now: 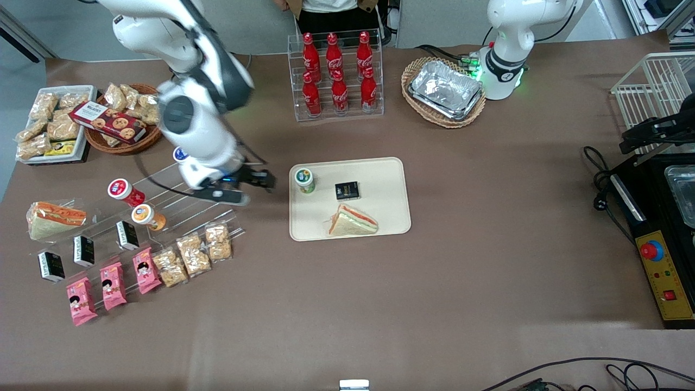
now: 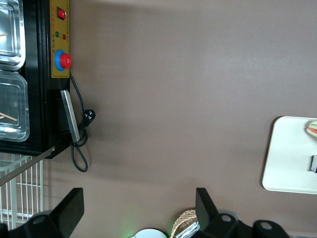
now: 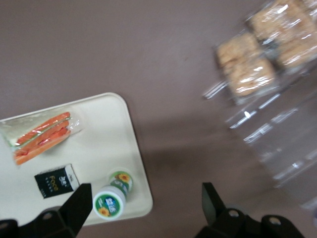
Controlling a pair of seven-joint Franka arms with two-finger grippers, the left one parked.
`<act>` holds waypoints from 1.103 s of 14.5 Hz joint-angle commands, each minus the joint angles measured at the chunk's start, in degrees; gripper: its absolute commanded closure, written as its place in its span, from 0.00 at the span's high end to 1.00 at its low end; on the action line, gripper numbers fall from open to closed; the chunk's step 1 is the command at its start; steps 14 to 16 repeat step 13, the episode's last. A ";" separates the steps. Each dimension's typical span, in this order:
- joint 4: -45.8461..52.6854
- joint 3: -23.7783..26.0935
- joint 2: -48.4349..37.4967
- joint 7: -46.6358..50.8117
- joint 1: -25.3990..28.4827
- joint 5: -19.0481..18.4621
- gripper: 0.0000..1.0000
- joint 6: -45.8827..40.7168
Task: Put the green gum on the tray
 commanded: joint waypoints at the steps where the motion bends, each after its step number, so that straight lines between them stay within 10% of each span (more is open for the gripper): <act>1: 10.11 0.49 -1.89 -7.37 -7.38 0.12 0.99 -14.79; 8: 27.08 0.49 -0.41 -24.09 -22.69 -1.72 0.99 -33.89; 16: 36.50 -2.40 4.16 -24.71 -23.14 -5.60 0.99 -38.65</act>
